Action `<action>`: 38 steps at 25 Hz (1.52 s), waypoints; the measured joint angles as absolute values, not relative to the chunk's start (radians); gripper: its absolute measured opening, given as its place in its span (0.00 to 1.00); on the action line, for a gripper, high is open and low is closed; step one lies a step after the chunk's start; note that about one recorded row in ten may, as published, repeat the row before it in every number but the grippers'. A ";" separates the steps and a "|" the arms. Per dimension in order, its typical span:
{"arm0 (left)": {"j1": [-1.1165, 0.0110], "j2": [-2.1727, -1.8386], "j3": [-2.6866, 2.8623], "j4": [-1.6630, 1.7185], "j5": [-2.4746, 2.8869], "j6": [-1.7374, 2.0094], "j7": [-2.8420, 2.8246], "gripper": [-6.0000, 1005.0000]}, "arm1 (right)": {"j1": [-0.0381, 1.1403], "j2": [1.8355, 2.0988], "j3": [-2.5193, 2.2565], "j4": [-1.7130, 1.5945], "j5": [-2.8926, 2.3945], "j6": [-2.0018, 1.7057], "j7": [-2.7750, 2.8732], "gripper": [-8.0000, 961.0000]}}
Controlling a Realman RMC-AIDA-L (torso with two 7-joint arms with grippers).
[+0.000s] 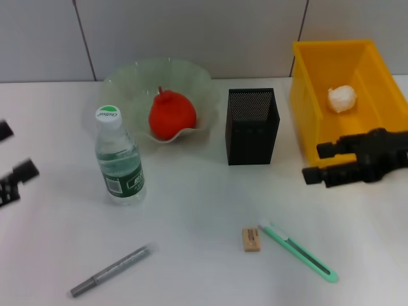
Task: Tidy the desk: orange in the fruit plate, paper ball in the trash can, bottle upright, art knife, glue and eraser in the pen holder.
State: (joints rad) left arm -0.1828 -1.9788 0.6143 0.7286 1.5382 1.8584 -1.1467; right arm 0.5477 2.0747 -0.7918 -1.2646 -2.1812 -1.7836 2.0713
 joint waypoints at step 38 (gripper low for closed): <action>-0.158 -2.006 0.606 0.634 1.651 1.810 -1.011 0.81 | 1.025 2.092 -1.479 -0.809 -2.626 -1.519 2.726 0.80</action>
State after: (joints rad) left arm -0.1583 -2.0060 0.6058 0.6336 1.6507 1.8099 -1.0106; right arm 1.0250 2.0924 -1.4791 -0.8087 -2.6263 -1.5186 2.7257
